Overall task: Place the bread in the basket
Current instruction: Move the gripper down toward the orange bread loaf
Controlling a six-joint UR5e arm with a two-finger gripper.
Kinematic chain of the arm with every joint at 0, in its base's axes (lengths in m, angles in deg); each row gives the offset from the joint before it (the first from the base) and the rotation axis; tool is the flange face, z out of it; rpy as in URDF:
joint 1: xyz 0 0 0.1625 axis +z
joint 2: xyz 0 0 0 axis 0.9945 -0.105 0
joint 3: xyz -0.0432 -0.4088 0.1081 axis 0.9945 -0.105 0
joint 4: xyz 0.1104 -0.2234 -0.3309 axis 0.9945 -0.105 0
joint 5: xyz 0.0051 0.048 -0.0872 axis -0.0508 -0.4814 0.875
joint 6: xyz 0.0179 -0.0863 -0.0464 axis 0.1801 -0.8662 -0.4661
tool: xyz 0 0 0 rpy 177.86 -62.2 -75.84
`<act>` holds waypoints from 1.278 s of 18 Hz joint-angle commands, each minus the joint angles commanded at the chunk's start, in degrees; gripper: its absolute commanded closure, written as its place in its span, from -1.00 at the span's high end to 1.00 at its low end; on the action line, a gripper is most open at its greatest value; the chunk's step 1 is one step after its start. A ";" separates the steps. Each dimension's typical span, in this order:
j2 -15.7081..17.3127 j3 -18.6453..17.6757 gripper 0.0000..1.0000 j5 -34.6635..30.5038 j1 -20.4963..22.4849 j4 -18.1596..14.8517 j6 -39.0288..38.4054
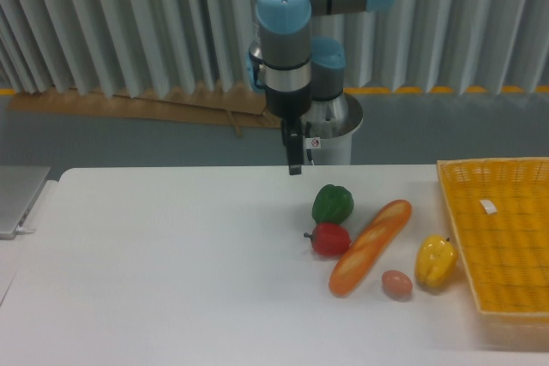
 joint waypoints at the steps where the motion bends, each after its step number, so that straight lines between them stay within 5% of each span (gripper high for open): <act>1: -0.88 0.00 1.00 0.00 0.18 0.87 1.06; 6: -0.62 -0.79 1.00 0.26 1.06 2.20 -0.85; 12: -1.67 -2.55 1.00 -0.78 1.67 2.11 -13.61; 23: -9.14 -4.22 1.00 -0.88 2.64 4.39 -16.86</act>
